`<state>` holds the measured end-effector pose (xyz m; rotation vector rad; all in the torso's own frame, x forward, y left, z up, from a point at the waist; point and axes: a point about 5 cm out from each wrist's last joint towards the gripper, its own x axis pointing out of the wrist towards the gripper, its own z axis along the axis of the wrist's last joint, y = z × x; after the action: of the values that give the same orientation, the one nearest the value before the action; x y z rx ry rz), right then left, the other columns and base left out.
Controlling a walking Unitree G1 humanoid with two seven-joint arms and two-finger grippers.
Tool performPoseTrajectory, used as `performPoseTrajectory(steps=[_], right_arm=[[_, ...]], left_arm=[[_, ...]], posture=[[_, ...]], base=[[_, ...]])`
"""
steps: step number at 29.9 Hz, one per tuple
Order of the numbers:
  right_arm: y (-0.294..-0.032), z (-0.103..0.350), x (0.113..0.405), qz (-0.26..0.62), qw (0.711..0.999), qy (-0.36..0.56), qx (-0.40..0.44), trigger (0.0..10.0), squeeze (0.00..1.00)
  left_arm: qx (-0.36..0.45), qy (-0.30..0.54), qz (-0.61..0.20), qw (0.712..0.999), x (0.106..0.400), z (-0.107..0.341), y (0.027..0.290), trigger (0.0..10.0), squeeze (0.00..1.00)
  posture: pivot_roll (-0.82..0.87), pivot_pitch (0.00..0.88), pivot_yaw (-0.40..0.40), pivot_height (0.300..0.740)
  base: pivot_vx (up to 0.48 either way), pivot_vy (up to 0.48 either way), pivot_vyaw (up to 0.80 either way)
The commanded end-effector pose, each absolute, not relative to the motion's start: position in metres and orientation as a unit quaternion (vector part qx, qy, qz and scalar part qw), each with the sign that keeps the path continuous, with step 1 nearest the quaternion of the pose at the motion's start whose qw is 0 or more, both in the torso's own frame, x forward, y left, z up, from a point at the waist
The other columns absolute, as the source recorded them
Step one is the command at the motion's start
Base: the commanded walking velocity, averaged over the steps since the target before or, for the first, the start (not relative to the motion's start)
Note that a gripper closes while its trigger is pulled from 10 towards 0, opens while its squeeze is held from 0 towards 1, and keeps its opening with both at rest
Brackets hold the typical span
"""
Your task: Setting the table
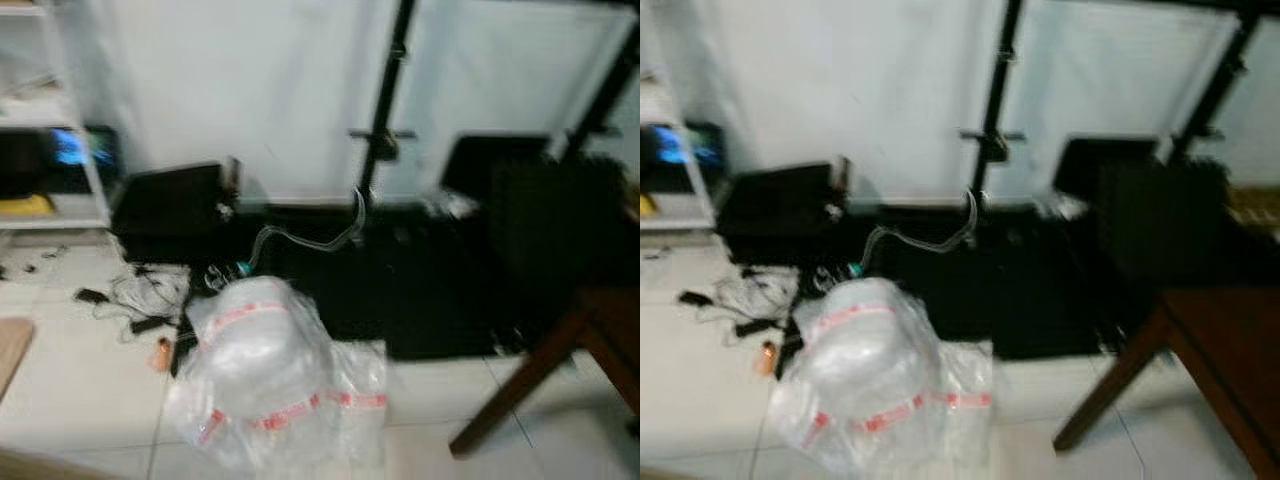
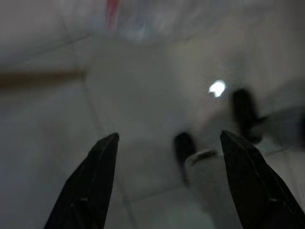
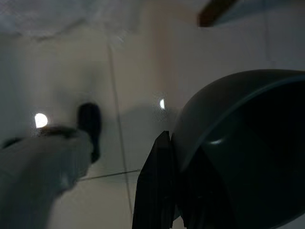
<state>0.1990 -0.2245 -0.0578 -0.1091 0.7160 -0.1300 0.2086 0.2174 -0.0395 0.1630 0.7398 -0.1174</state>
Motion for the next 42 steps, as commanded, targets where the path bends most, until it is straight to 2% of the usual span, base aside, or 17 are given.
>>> performPoseTrajectory(steps=[1,17,42], right_arm=[[-0.222,-0.061,0.194,-0.066,0.932,0.354,-0.032,10.0,0.0],[-0.222,-0.061,0.198,-0.061,0.937,0.343,-0.017,10.0,0.0],[-0.221,-0.062,0.196,-0.062,0.938,0.34,-0.016,10.0,0.0]], left_arm=[[0.082,0.389,-0.05,0.916,0.193,-0.052,0.221,10.0,0.0],[0.097,0.369,-0.037,0.924,0.204,-0.054,0.219,10.0,0.0],[0.108,0.363,-0.038,0.925,0.206,-0.056,0.218,10.0,0.0]], posture=[[0.06,0.16,0.028,0.74],[0.05,0.153,0.024,0.74],[0.05,0.161,0.028,0.74]], base=[[0.0,0.0,-0.76],[0.0,0.0,-0.75],[0.0,0.0,-0.75]])
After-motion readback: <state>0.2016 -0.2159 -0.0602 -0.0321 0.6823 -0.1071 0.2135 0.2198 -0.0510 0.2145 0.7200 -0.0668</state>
